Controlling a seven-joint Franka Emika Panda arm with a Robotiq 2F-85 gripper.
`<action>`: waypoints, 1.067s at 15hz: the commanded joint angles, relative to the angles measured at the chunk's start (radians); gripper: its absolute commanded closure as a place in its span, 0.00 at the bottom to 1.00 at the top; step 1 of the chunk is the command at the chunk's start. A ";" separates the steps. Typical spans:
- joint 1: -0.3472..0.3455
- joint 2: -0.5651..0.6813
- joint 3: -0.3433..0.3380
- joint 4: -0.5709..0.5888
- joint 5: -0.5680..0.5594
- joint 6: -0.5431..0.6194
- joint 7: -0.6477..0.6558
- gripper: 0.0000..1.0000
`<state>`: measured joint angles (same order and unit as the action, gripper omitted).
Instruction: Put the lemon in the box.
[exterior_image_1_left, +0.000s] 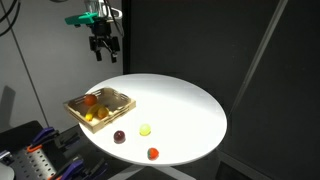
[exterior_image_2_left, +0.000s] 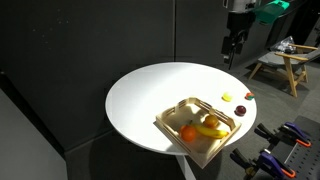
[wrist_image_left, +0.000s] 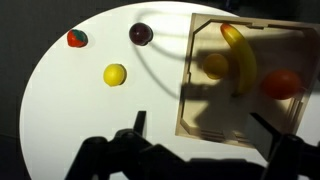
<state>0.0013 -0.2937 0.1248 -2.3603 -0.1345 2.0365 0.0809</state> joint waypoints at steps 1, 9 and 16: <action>0.017 0.018 -0.024 0.027 0.011 -0.009 -0.011 0.00; 0.018 0.141 -0.053 0.124 0.090 0.020 -0.005 0.00; 0.003 0.297 -0.087 0.206 0.079 0.071 0.045 0.00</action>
<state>0.0080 -0.0561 0.0546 -2.2111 -0.0560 2.1093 0.0980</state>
